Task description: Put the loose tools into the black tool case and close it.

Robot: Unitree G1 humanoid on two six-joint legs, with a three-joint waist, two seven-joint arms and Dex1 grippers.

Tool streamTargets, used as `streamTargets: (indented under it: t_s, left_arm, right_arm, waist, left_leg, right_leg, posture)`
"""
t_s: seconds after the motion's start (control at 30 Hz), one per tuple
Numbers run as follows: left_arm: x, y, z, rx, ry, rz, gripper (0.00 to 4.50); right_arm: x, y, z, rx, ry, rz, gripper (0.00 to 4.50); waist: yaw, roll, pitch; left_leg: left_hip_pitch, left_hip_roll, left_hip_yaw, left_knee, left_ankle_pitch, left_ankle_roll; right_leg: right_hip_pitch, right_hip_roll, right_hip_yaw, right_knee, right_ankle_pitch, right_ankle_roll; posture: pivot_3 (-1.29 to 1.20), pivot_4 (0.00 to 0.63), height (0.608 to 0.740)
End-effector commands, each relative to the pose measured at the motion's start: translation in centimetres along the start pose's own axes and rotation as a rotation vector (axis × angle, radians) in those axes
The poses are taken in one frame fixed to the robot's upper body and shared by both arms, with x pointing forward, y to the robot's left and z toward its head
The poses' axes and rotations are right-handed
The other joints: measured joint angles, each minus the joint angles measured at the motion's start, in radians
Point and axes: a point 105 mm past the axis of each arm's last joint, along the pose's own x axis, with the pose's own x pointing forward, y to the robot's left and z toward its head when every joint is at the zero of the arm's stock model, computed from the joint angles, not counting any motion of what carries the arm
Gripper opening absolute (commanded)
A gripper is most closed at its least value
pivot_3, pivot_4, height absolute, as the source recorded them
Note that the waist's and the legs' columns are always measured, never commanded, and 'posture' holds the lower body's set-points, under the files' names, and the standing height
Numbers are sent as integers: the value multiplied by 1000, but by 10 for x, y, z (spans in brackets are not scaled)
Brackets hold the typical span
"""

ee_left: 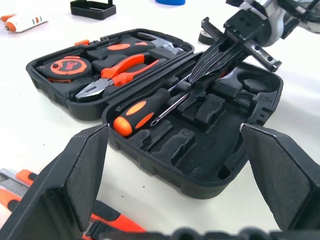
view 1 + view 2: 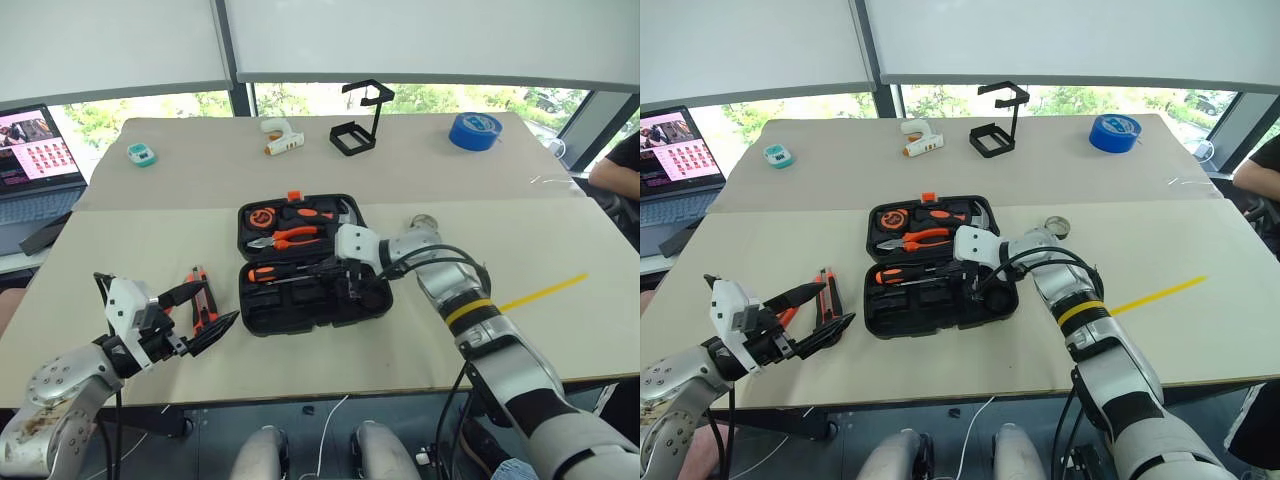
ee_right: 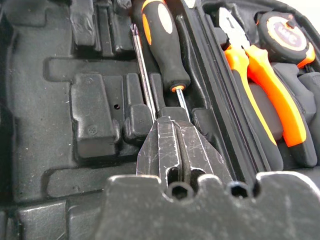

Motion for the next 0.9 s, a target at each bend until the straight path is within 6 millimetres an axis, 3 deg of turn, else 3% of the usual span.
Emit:
streamTargets:
  t_s: [0.03, 0.1, 0.2, 0.23, 0.33, 0.43, 0.63, 0.77, 0.9]
  left_arm:
    - [0, -1, 5, 28, -14, -1, 4500]
    - [-3, 1, 5, 27, -14, 13, 4500]
    - [-14, 7, 4, 23, -20, 65, 4500]
    - [-19, 10, 4, 23, -23, 89, 4500]
    - [-35, 18, 2, 15, -26, 165, 4500]
    - [-60, 29, -5, -1, -13, 270, 4500]
    - [-130, 40, -26, -66, 56, 493, 4500]
    - [-173, 40, -44, -133, 138, 632, 4500]
    - [-186, 43, -50, -164, 193, 677, 4500]
  right_arm:
    - [6, 17, -13, 75, 13, 51, 16]
    - [-6, 8, 2, 69, -88, 7, 16]
    - [-40, -5, 13, 79, -231, -81, 16]
    - [-53, -5, 12, 76, -259, -99, 610]
    - [-84, -2, 10, 92, -358, -147, 1442]
    - [-114, 10, 6, 86, -453, -165, 2497]
    - [-157, 33, -19, 181, -494, -227, 4454]
    - [-172, 56, -30, 195, -507, -231, 4454]
    - [-176, 73, -33, 260, -533, -218, 4454]
  waist:
    - [1, -2, -1]
    - [2, -2, -1]
    - [4, -2, 0]
    - [5, -1, 0]
    - [13, -1, 0]
    - [15, -2, 0]
    - [12, -2, 0]
    - [21, -2, 1]
    - [33, -2, 1]
  left_leg:
    - [0, 0, 0, 0, 0, 0]
    - [-1, 0, 0, 0, 0, 0]
    - [-6, 0, 0, 0, 1, 1]
    - [-9, 0, 0, 0, 3, 4]
    - [-24, -1, 0, 0, 4, 6]
    - [-25, -1, 0, 0, 2, 5]
    - [-24, 0, 0, 0, 1, 5]
    - [-24, 1, 0, 0, 1, 5]
    - [-23, 0, 1, 0, 1, 5]
  right_leg:
    - [0, 0, 0, 0, 0, 0]
    - [0, 0, 0, 0, 0, 0]
    - [-4, 0, 0, -1, 0, 0]
    - [-6, 0, -1, -2, 0, 0]
    - [-19, -2, -2, -3, 1, 2]
    - [-19, -3, -3, -6, 1, 2]
    - [-17, -3, -3, -11, 1, 2]
    - [-16, -4, -3, -13, 1, 2]
    - [-16, -7, -3, -13, 1, 2]
  posture:
    - [0, 150, 740]
    - [0, 150, 740]
    - [0, 150, 740]
    - [0, 150, 740]
    - [0, 150, 740]
    - [0, 150, 740]
    - [0, 150, 740]
    - [0, 150, 740]
    - [0, 150, 740]
